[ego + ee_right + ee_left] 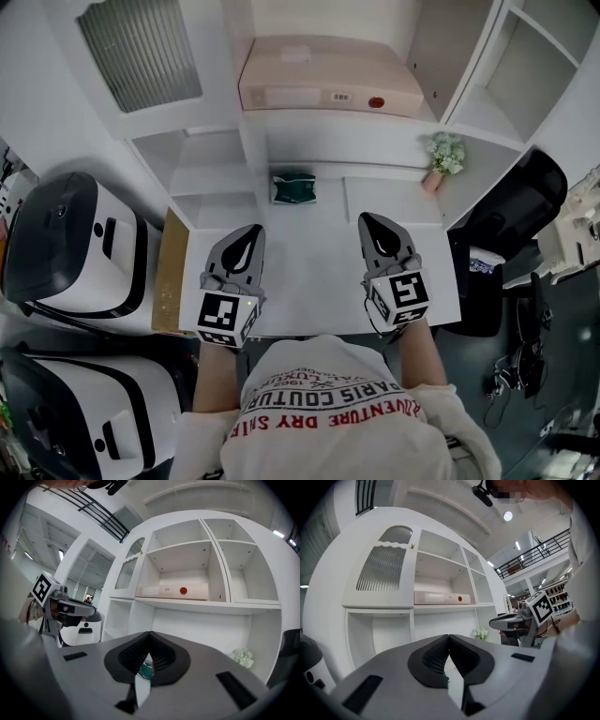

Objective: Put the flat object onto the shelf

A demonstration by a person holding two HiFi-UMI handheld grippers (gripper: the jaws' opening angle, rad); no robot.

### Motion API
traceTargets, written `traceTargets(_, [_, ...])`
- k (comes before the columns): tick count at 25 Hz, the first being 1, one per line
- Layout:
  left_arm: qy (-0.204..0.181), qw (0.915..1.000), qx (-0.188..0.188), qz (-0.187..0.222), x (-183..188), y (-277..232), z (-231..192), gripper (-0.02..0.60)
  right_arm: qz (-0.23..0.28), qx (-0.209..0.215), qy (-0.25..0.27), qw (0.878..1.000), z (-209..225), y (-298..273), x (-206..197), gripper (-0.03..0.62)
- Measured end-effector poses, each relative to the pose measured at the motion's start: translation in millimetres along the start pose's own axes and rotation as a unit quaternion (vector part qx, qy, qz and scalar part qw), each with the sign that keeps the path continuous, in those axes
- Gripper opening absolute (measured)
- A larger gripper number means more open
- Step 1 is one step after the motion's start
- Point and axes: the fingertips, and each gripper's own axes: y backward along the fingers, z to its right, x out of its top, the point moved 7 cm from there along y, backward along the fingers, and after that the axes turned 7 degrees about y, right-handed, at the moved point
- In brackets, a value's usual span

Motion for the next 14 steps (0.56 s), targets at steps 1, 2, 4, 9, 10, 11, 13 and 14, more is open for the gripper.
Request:
traceTargets(1, [0.001,1.0,0.0,-0.002,-1.0,-0.4,0.2,0.014,-0.002,0.009,-0.005,1.0,-1.9,-1.3,-0.5,0.026])
traceTargets(2, [0.001,1.0,0.0,-0.001,-1.0,-1.1,0.5,0.014,-0.002,0.019,-0.013,1.0,-3.5,-2.5,-0.6,0.026])
traceTargets(4, [0.001,1.0,-0.002,0.003,0.7,-2.7,1.4,0.014,0.002,0.032,-0.027,0.999,-5.2,-4.1,0.2,0.026])
traceTargets(9, [0.0,1.0,-0.002,0.006,1.1,-6.0,1.6,0.014,0.002,0.029,-0.016,0.999,-4.8,-5.5,0.0,0.026])
traceTargets(10, [0.0,1.0,-0.002,0.004,0.3,-6.8,1.3,0.014,0.001,0.029,-0.015,0.999,-4.1,-5.9,-0.6,0.026])
traceTargets(11, [0.001,1.0,-0.001,0.003,-0.5,-7.5,1.1,0.014,0.001,0.028,-0.014,1.0,-3.4,-6.4,-1.3,0.026])
traceTargets(13, [0.002,1.0,0.0,0.001,-1.7,-8.9,0.6,0.014,0.001,0.027,-0.012,1.0,-2.3,-7.3,-2.5,0.026])
traceTargets(14, [0.002,1.0,0.001,0.001,-2.2,-9.6,0.4,0.014,0.001,0.026,-0.011,1.0,-1.7,-7.8,-3.1,0.026])
